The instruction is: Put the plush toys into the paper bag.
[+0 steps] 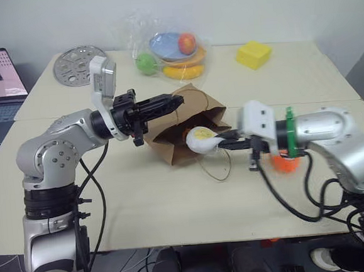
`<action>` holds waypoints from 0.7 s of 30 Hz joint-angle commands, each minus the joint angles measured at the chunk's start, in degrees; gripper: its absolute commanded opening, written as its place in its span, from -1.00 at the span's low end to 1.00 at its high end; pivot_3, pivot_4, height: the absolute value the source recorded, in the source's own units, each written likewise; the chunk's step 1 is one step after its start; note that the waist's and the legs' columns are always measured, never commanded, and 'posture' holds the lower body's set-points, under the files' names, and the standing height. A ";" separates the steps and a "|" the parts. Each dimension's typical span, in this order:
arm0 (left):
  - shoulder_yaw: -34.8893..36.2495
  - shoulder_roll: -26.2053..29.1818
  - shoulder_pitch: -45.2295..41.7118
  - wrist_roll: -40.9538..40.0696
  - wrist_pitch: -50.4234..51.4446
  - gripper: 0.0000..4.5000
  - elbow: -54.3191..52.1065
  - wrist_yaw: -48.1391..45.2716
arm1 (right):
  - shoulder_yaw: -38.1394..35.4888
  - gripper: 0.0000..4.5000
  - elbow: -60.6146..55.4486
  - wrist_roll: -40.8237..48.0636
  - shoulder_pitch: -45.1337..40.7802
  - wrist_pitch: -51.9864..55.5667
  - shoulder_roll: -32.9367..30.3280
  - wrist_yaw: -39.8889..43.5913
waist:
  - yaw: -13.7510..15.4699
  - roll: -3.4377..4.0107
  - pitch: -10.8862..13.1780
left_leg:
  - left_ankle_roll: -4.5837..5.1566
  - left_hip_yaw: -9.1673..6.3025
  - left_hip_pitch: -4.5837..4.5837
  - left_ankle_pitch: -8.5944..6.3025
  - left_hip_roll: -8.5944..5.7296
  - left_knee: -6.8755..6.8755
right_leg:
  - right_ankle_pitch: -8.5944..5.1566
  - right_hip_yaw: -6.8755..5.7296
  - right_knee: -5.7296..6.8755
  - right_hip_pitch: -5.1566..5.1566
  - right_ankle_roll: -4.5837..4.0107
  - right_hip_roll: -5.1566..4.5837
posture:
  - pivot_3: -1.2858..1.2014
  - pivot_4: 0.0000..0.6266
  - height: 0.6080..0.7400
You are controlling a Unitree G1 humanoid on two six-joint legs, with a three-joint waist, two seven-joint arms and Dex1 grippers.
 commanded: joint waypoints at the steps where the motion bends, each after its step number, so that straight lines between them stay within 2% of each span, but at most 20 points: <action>1: 1.26 0.21 -1.43 -0.90 -0.43 -1.00 -0.74 -0.10 | 5.64 -0.97 7.43 -7.77 -2.42 -6.55 5.63 -6.10 | 0.00 0.00 0.00 | 0.00 0.00 -0.04 0.00 -0.01 -0.02 | 0.00 0.00 0.01 -0.04 0.00 0.00 | 0.03 -0.52 1.00; 5: 2.04 0.24 -1.37 -1.89 0.13 -1.00 -0.98 0.42 | 5.80 -0.97 12.87 -11.25 -3.54 -9.05 13.05 -11.87 | -0.02 0.01 0.01 | 0.00 -0.05 -0.13 0.00 0.03 -0.06 | 0.01 -0.05 0.10 -0.18 -0.02 0.01 | 0.03 -0.52 1.00; 9: 2.61 -0.20 -1.18 -2.66 0.38 -1.00 -1.03 1.51 | 5.18 -0.47 13.63 -12.49 -3.11 -8.97 16.42 -13.93 | 0.05 0.01 0.00 | -0.01 -0.13 -0.40 0.00 0.02 -0.06 | 0.02 -0.13 0.16 -0.40 -0.03 0.00 | 0.03 -0.52 1.00; 14: 2.53 -0.68 -0.87 -3.20 0.29 -1.00 -1.27 2.21 | 3.31 0.34 12.23 -12.18 -2.77 -6.53 18.64 -15.61 | 0.03 0.01 0.00 | -0.01 -0.17 -0.40 0.00 0.02 -0.07 | 0.02 -0.18 0.18 -0.42 -0.04 -0.01 | 0.03 -0.52 1.00; 17: 2.30 -0.93 -1.15 -2.86 0.05 -1.00 -0.87 2.25 | 3.18 0.86 10.25 -11.85 -2.46 -5.69 17.24 -13.89 | 0.04 0.01 0.01 | -0.01 -0.17 -0.40 0.00 0.01 -0.04 | 0.02 -0.18 0.19 -0.41 -0.04 -0.01 | 0.03 -0.52 1.00; 18: 2.26 -1.07 -1.27 -2.78 -0.01 -1.00 -0.67 2.24 | 2.84 0.98 9.09 -11.20 -2.27 -4.86 16.56 -12.98 | 0.04 0.01 0.01 | -0.01 -0.17 -0.40 0.00 0.01 -0.04 | 0.02 -0.18 0.20 -0.41 -0.04 -0.01 | 0.03 -0.52 1.00; 21: 2.12 -1.52 -1.47 -2.44 -0.28 -1.00 -0.16 2.34 | -0.58 0.99 2.36 -6.77 -1.35 -0.69 12.23 -8.32 | 0.11 0.01 0.01 | -0.01 -0.18 -0.41 0.00 0.01 -0.05 | 0.02 -0.19 0.21 -0.41 -0.03 -0.01 | 0.03 -0.52 1.00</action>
